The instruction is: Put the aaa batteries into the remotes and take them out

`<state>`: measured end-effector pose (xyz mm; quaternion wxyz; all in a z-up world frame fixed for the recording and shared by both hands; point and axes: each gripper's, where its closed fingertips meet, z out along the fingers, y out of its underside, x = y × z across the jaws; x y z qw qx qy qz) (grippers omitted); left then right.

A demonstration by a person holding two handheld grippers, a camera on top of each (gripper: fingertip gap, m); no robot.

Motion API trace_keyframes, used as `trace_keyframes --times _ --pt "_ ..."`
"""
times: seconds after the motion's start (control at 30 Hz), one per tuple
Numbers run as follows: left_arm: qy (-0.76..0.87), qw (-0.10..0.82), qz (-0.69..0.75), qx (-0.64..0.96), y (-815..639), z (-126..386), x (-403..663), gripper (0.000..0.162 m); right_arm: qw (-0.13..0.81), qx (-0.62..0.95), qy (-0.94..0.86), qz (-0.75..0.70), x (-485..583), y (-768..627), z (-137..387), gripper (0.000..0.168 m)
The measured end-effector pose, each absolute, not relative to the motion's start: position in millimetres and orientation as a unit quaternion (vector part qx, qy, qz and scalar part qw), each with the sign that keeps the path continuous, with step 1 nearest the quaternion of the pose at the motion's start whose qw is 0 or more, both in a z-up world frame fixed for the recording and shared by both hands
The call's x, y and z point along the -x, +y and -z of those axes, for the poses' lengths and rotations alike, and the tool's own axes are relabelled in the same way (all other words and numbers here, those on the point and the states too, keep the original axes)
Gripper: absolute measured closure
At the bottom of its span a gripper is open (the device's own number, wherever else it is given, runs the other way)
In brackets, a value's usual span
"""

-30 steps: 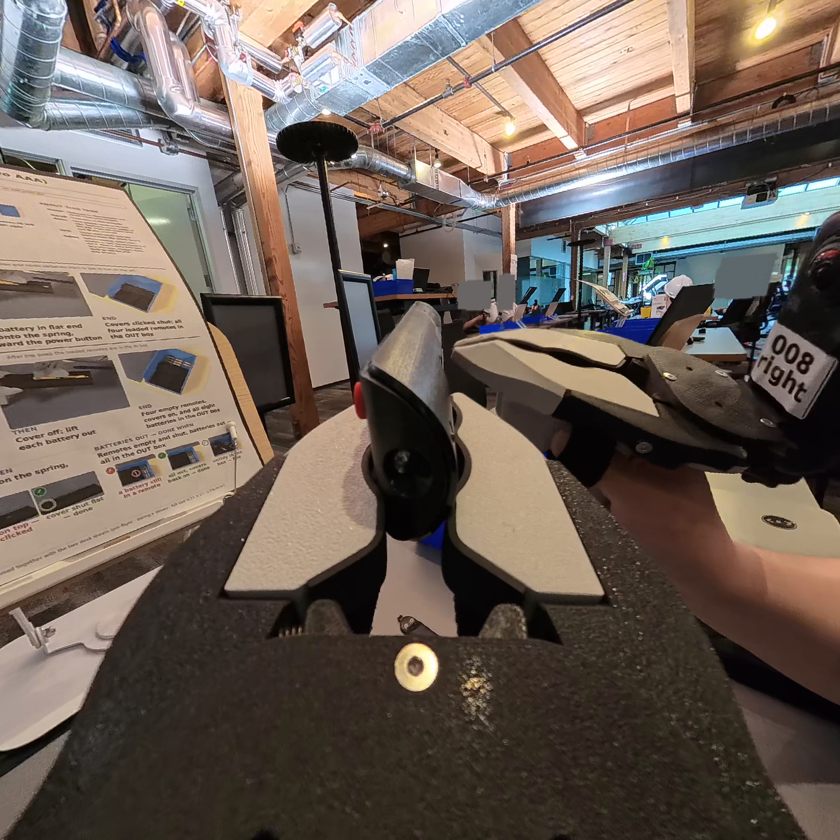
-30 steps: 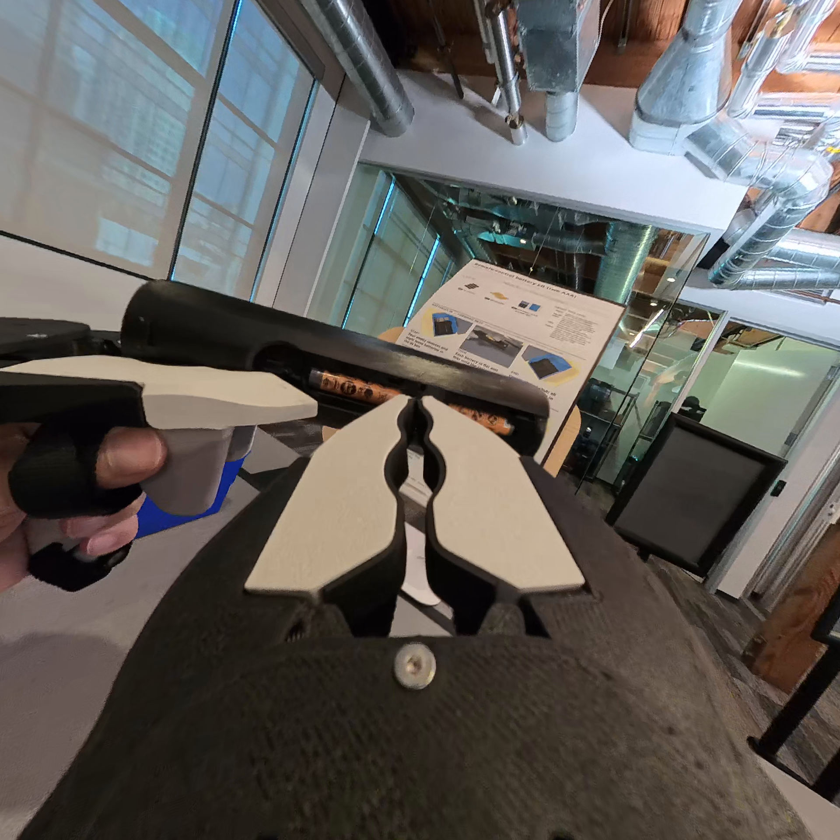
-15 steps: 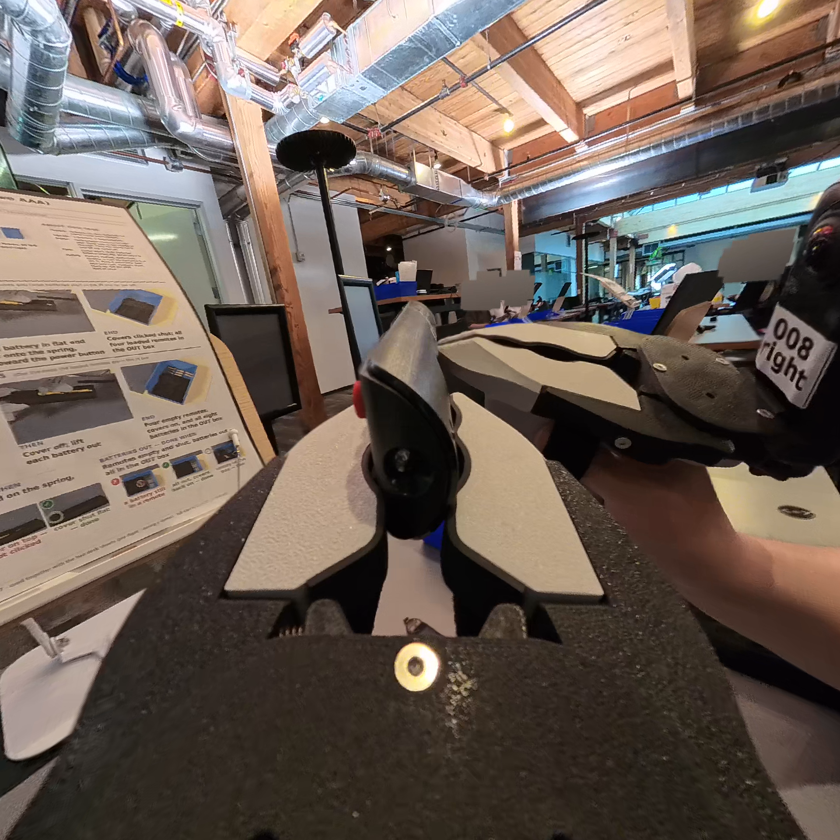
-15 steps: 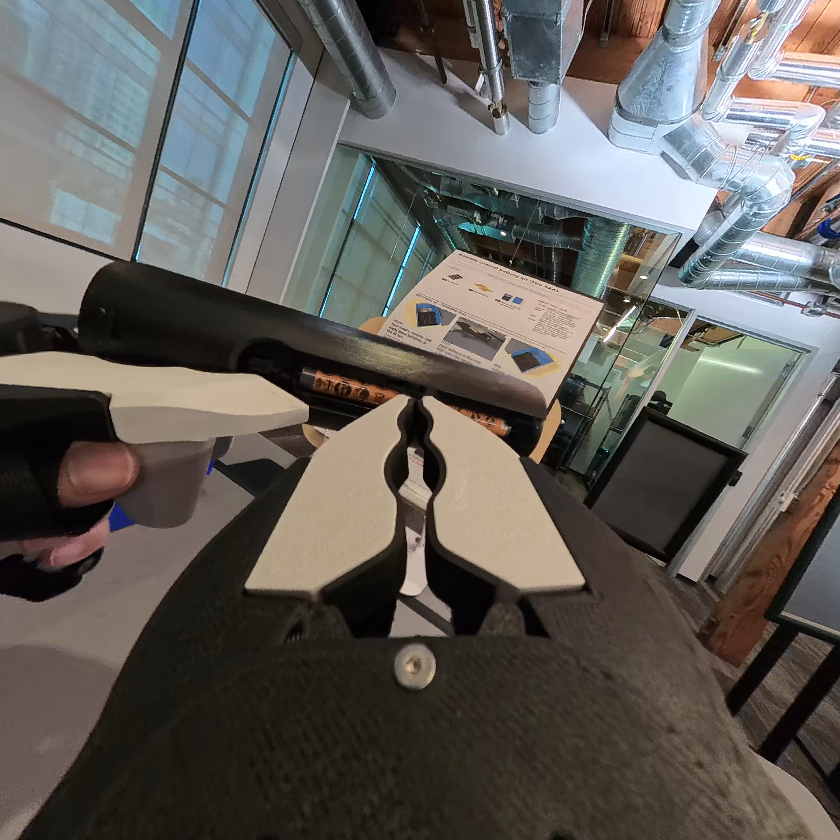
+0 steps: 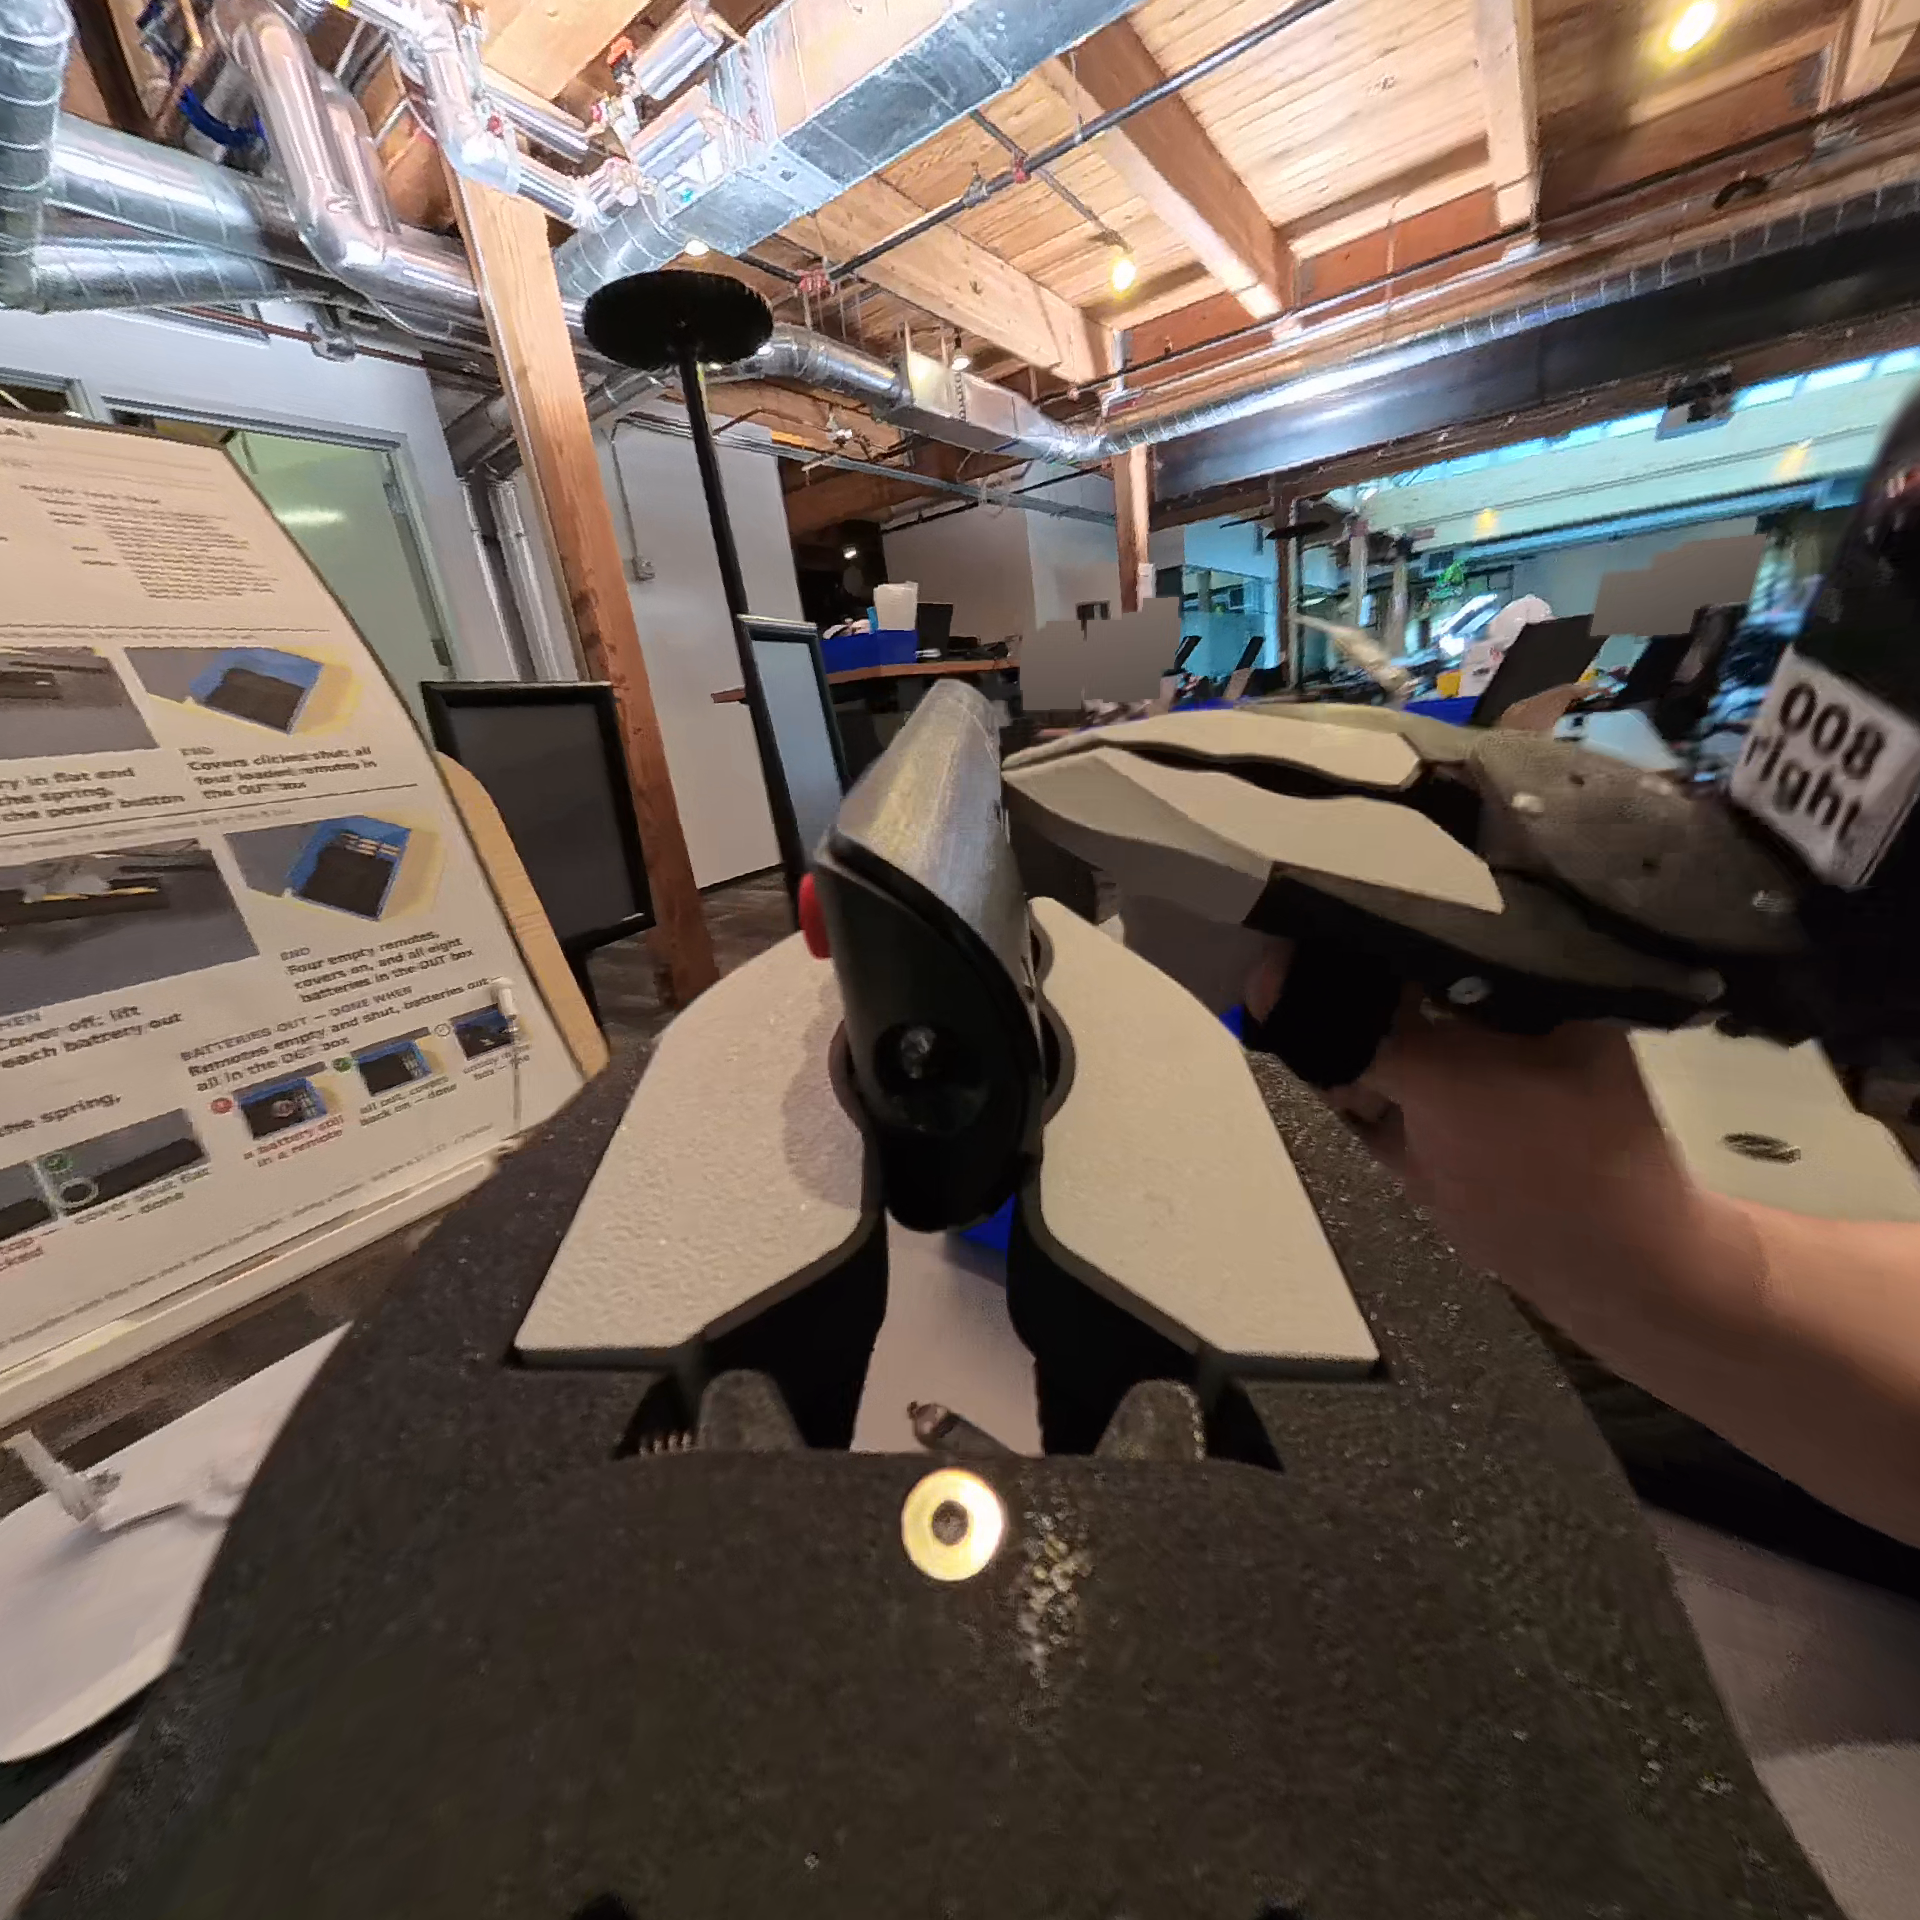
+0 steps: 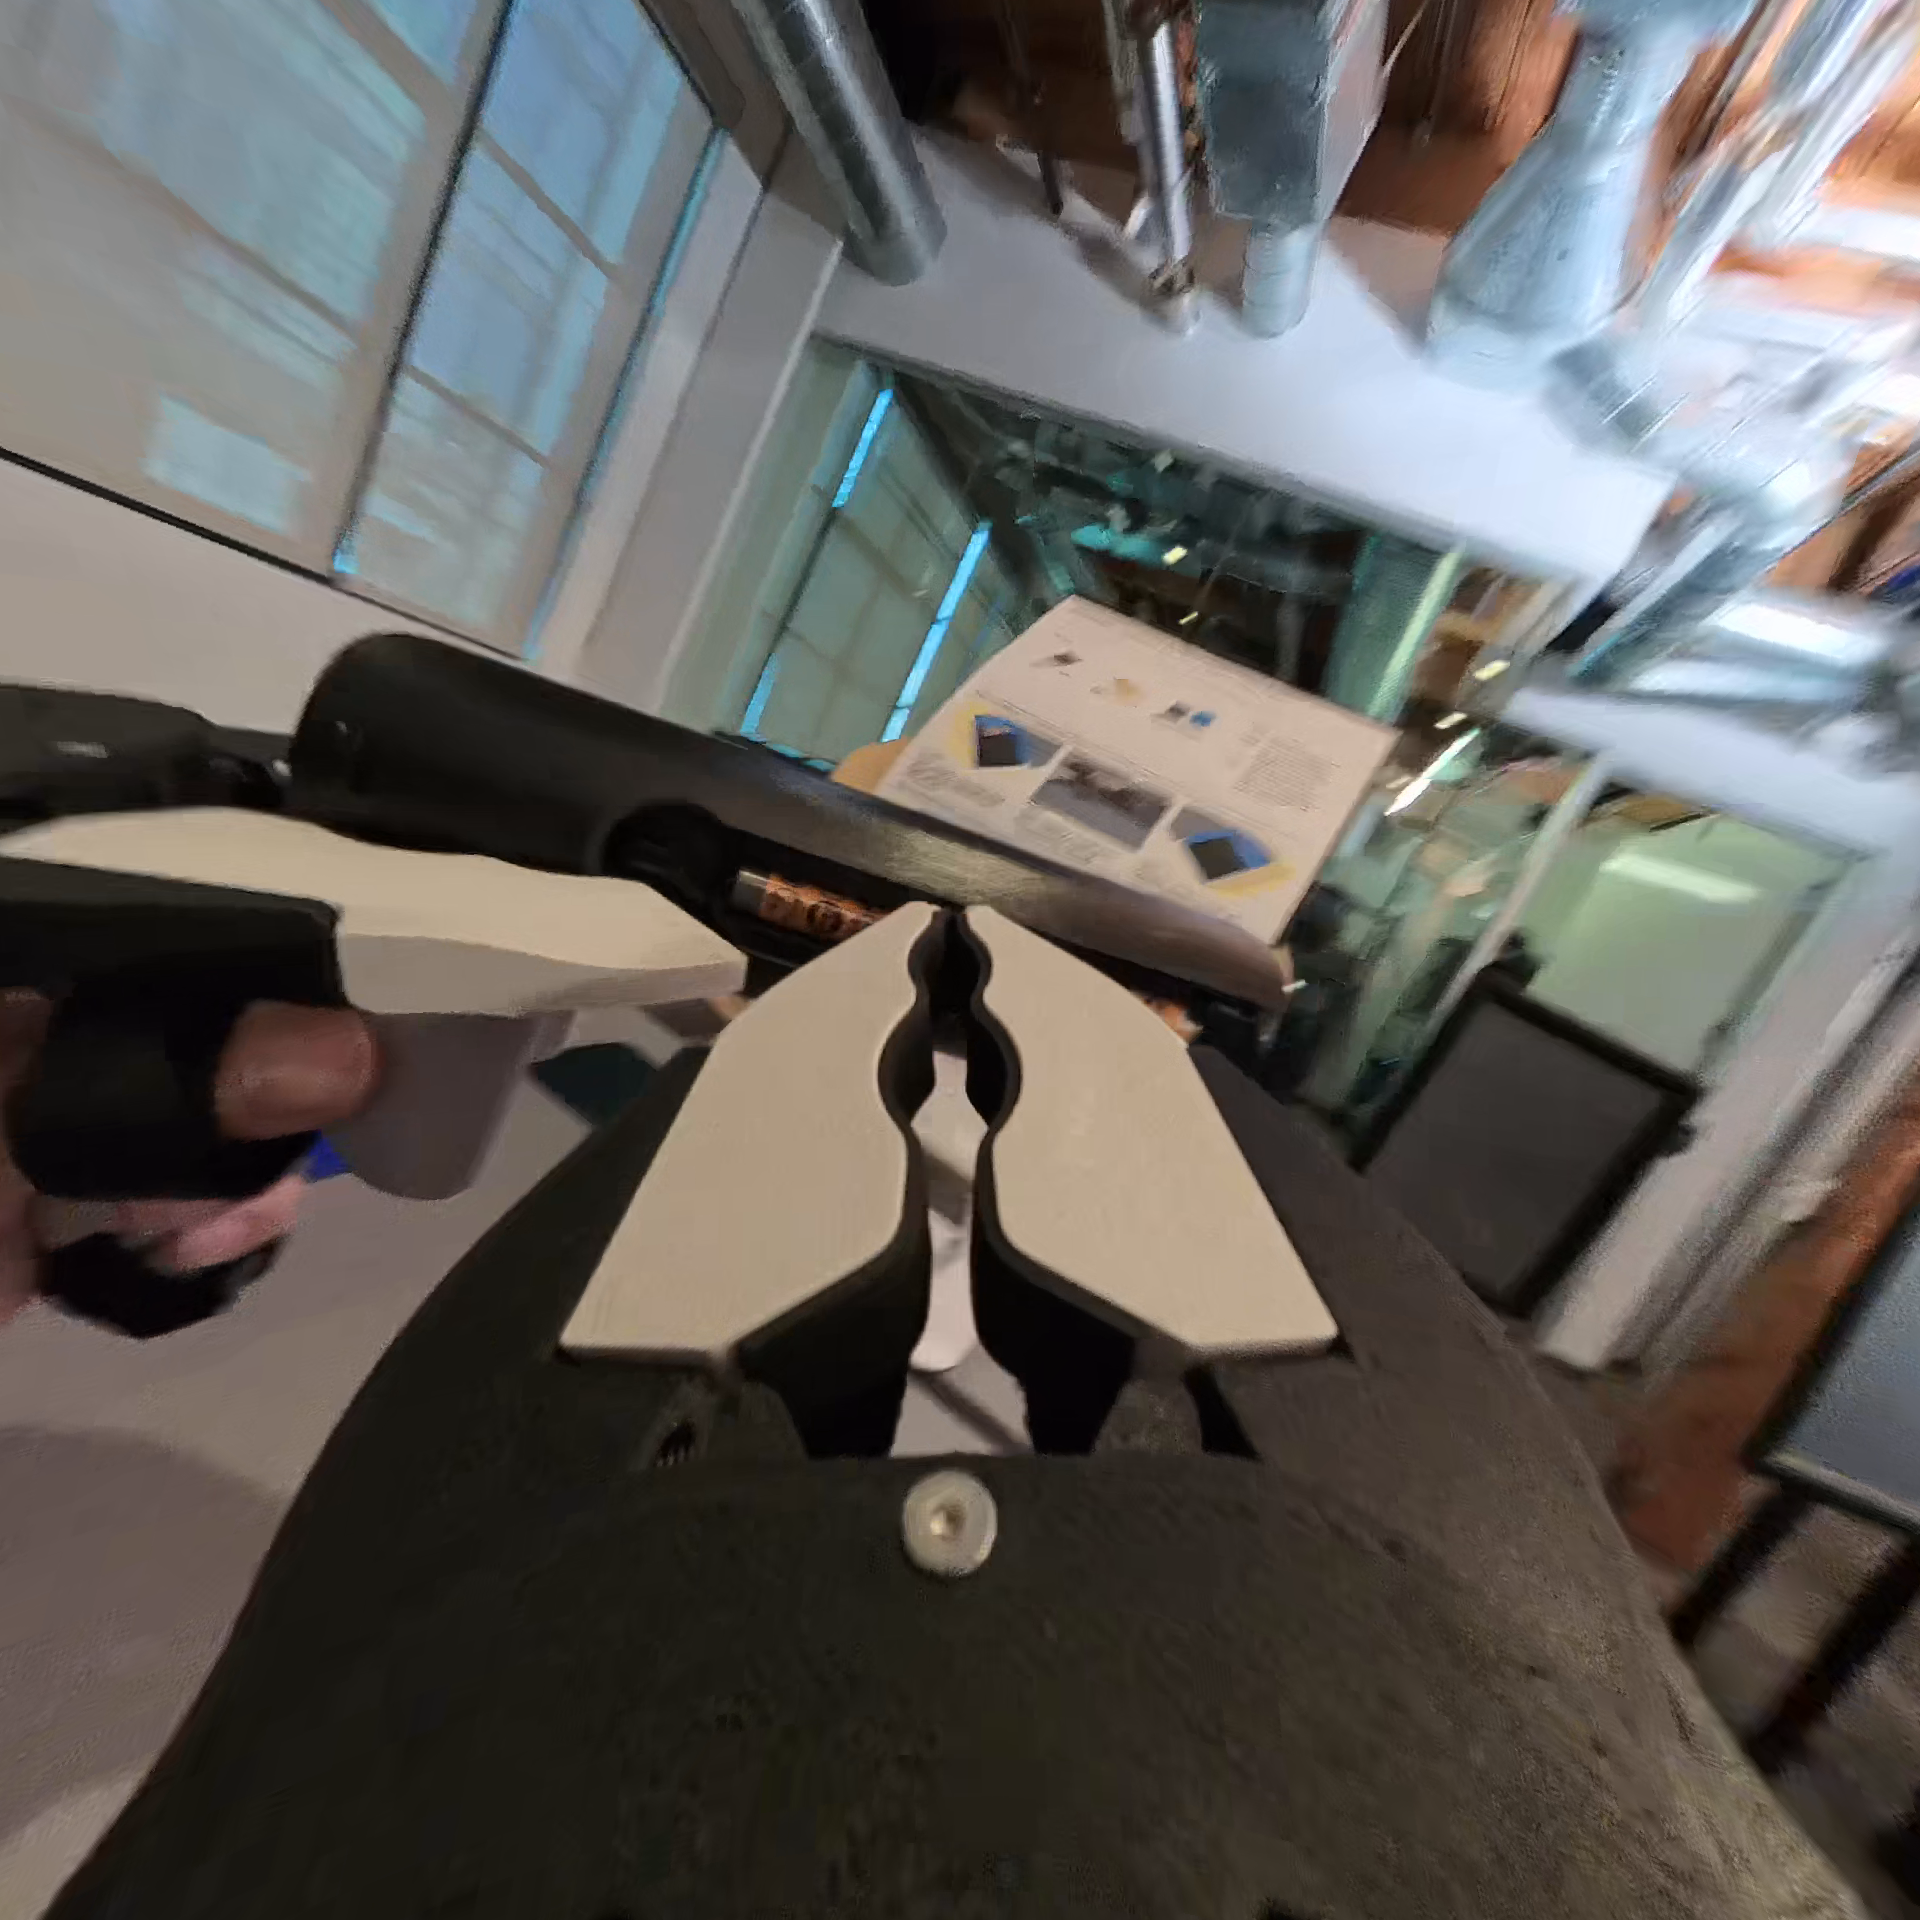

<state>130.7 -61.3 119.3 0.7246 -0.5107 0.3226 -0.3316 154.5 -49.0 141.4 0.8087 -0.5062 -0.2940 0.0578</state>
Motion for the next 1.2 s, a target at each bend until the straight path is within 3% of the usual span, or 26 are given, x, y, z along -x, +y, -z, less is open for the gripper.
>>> trace_keyframes --times 0.17,0.33,0.87,1.2 --pt "0.317 0.704 0.349 0.531 -52 -113 -130 0.139 0.752 0.523 -0.347 -0.201 -137 -53 -132 0.167" --pt "0.316 0.693 0.348 0.546 -46 -111 -127 0.139 0.747 0.506 -0.419 -0.107 -134 -51 -123 0.166" --pt "0.378 0.651 0.325 0.572 -48 -98 -138 0.139 0.726 0.469 -0.503 -0.011 -129 -55 -112 0.167" --pt "0.433 0.565 0.345 0.611 -55 -77 -148 0.139 0.672 0.42 -0.607 0.059 -138 -61 -92 0.164"
